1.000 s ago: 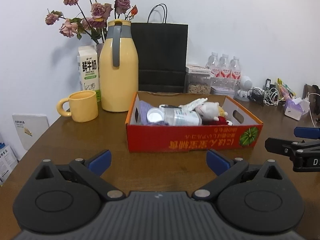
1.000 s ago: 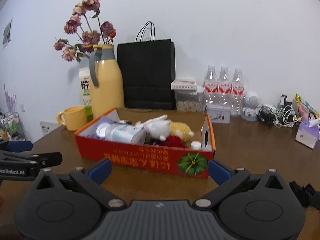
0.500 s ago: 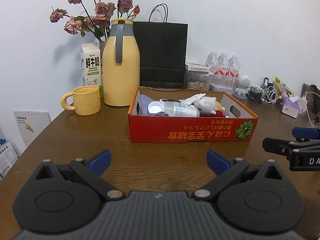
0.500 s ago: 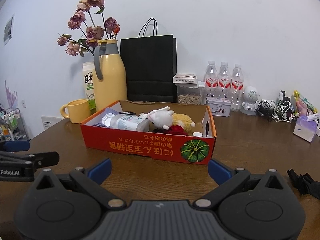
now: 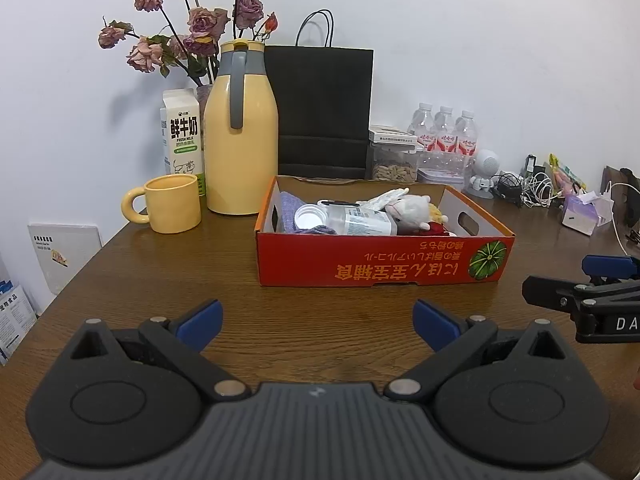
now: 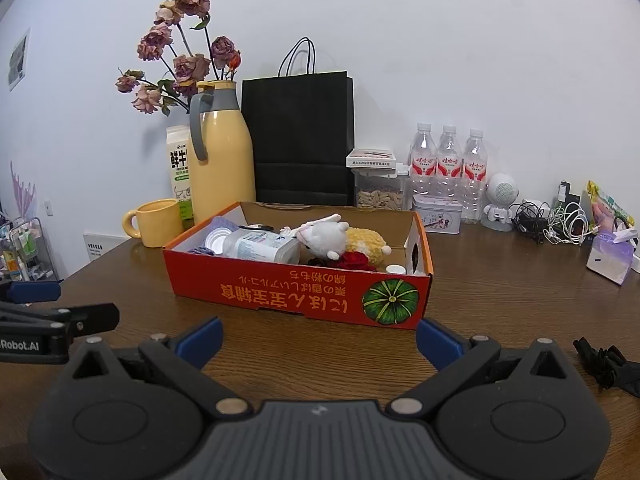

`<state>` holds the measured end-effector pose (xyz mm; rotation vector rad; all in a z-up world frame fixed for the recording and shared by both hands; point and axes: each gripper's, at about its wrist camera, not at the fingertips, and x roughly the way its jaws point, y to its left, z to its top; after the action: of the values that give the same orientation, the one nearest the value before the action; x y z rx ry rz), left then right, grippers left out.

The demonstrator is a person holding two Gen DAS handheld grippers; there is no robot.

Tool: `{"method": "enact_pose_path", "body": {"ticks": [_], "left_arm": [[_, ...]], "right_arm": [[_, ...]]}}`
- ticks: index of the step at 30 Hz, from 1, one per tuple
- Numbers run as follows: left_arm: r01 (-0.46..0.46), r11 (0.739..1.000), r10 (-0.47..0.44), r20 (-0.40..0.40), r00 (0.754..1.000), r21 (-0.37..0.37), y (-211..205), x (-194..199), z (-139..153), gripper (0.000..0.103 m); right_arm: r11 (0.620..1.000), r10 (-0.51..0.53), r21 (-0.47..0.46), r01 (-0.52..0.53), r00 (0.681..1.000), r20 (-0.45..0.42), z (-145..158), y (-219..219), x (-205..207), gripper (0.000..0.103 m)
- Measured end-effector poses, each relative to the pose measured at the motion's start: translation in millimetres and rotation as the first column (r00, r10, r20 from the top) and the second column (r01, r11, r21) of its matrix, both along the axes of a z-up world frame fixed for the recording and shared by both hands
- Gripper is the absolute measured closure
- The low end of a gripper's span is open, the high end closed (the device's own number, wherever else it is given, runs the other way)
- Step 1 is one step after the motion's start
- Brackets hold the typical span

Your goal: Organize objects

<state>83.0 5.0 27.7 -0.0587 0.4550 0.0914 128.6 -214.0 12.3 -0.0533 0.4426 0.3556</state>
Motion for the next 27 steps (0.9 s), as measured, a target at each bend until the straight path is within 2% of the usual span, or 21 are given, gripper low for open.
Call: {"method": "enact_pose_path", "body": {"ticks": [27], "left_arm": [[-0.002, 1.0, 0.002, -0.008, 1.0, -0.003, 0.0, 2.3, -1.4, 0.0]], "right_arm": [[1.0, 0.001, 0.0, -0.001, 1.0, 0.0, -0.3, -0.8, 0.1, 0.0]]}}
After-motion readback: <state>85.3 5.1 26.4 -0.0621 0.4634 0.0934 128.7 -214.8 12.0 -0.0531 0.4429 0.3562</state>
